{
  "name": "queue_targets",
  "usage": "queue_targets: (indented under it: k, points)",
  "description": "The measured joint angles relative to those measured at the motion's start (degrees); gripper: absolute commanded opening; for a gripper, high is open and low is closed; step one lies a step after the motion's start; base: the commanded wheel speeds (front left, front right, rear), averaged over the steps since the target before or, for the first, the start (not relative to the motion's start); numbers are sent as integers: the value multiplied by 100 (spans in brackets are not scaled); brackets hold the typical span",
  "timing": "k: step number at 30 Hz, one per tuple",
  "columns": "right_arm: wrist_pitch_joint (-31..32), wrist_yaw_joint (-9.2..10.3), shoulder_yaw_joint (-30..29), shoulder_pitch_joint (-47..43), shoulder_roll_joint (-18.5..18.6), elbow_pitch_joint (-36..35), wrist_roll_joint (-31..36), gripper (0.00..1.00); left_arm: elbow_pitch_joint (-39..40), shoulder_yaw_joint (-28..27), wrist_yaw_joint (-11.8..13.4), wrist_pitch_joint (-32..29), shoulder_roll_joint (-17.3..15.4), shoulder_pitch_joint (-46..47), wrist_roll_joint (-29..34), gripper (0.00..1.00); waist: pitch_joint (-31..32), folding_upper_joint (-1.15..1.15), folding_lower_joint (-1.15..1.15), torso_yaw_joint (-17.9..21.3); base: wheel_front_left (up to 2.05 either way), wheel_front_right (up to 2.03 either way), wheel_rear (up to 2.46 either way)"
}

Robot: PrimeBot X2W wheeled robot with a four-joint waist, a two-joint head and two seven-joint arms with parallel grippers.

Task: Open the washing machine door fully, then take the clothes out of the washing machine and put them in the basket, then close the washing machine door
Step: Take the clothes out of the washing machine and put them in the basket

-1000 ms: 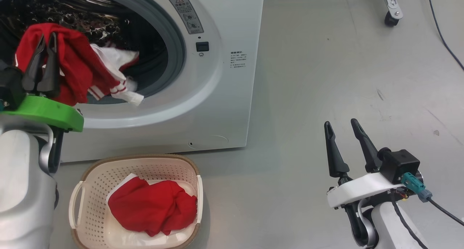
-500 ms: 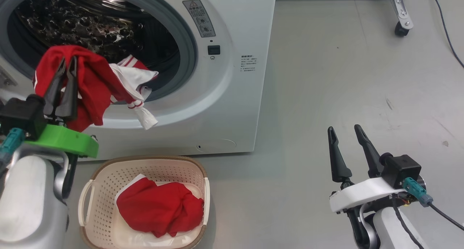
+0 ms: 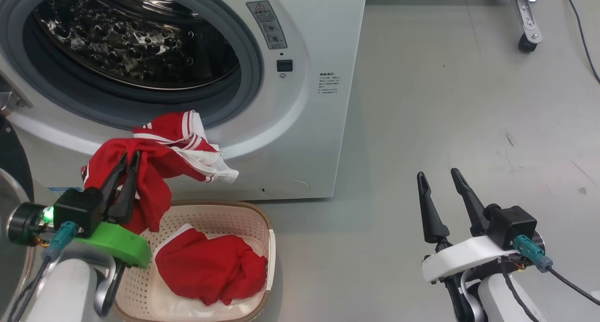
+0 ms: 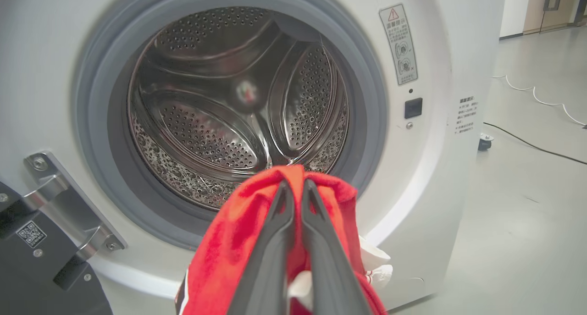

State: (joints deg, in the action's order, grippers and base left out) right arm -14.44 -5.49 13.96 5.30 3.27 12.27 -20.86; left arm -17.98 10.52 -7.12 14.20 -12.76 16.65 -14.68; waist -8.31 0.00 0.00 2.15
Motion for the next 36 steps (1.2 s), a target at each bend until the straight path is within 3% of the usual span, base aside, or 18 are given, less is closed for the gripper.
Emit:
queue_targets:
  k: [9,36]
  points:
    - [0,-41,35,9,-3,-31,35,100,-441,48,0,-364,-66,-414,-43,0,-212,0,0,93,0,0,0]
    - [0,-44,211,377,-24,-245,71,100,-1489,448,-8,-1070,-246,-88,-89,0,-1317,0,0,799,0,0,0]
